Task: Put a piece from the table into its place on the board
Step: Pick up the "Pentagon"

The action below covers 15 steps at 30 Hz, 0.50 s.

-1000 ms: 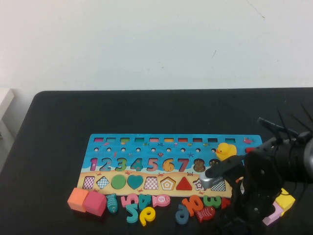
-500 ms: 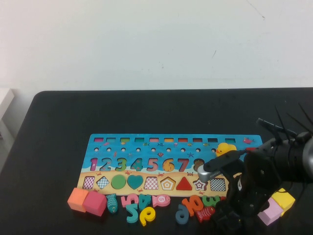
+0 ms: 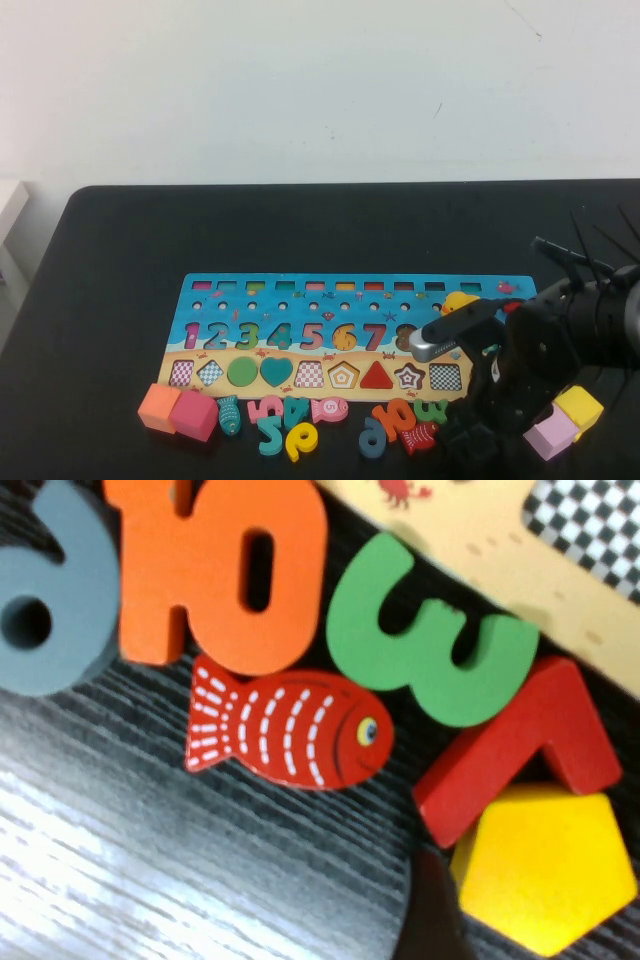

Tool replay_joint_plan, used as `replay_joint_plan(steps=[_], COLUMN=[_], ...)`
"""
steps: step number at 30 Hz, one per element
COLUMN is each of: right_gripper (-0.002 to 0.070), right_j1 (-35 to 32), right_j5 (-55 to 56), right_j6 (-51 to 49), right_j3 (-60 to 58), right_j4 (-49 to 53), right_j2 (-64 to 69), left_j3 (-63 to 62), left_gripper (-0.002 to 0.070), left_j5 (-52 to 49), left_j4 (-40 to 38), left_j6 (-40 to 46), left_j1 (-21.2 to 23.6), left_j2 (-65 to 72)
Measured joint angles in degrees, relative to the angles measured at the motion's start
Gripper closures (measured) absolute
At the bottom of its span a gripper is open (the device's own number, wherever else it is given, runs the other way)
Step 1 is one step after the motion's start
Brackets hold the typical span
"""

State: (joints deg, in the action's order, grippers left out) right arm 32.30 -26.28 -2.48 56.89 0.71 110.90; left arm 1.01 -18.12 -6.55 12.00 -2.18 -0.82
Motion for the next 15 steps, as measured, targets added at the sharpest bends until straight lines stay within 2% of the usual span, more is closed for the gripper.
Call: replay_joint_plan(steps=[15], right_gripper=[0.0214], right_j1=[0.0], right_j5=[-2.4], right_j6=[0.0], right_j3=[3.0], right_j4=[0.5], right_j2=[2.7], left_j3=[0.0], left_gripper=[0.0677], left_j5=[0.0], left_j4=[0.0], left_j6=[0.0], left_j1=[0.0], left_j2=[0.0])
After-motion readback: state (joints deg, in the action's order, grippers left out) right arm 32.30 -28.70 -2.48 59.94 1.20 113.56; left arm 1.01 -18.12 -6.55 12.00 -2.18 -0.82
